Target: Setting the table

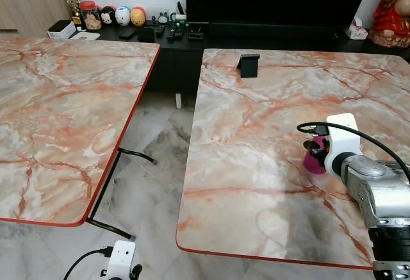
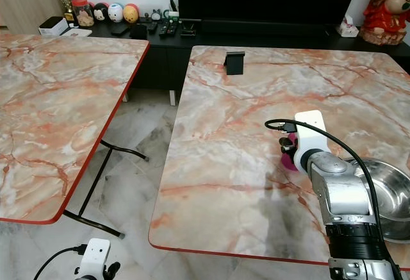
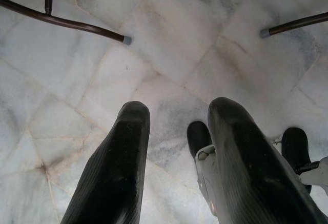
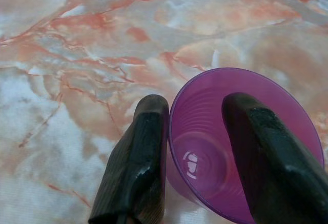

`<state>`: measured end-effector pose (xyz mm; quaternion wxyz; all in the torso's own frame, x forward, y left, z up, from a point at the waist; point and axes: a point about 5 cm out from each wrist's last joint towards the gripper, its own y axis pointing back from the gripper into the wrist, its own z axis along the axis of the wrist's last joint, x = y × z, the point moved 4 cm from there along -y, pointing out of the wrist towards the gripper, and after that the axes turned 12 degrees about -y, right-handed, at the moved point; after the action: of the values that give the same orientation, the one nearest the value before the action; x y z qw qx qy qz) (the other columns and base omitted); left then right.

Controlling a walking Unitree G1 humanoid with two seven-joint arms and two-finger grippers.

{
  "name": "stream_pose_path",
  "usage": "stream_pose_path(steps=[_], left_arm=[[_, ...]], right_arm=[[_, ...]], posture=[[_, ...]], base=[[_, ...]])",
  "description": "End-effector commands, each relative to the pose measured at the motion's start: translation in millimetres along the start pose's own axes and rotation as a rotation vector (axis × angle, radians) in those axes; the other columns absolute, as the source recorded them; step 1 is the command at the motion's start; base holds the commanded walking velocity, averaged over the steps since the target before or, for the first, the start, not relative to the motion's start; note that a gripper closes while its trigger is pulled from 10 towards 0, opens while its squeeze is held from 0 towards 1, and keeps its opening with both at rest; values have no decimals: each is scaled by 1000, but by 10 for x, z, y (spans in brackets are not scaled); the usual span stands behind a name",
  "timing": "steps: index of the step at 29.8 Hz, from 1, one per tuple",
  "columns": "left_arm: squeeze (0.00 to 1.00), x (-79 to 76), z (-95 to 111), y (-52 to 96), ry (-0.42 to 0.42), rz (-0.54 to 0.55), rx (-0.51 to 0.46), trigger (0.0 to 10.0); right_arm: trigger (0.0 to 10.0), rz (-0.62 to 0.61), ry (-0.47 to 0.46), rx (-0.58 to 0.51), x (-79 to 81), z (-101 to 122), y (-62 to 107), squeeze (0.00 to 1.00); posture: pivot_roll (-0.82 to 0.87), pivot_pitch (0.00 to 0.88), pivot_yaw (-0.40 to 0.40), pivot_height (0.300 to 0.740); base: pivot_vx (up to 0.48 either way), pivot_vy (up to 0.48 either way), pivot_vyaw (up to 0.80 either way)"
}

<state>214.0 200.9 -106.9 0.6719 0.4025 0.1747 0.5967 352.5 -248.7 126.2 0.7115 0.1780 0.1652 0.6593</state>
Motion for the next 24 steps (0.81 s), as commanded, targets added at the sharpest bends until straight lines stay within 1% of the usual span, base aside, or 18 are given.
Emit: stream_pose_path(steps=[1,7,24], left_arm=[[0,-21,-39,6,-6,-11,18,10000],[0,-20,-39,6,-6,-10,17,10000],[0,-3,-22,3,-10,-4,9,10000]], right_arm=[[10000,-1,6,3,0,-11,-11,0],[10000,6,-5,13,5,-53,-24,0],[10000,23,4,-24,38,25,-30,0]], posture=[[-49,0,-15,740],[-49,0,-14,740],[-51,0,-12,740]], base=[[0,0,0],[0,0,0],[0,0,0]])
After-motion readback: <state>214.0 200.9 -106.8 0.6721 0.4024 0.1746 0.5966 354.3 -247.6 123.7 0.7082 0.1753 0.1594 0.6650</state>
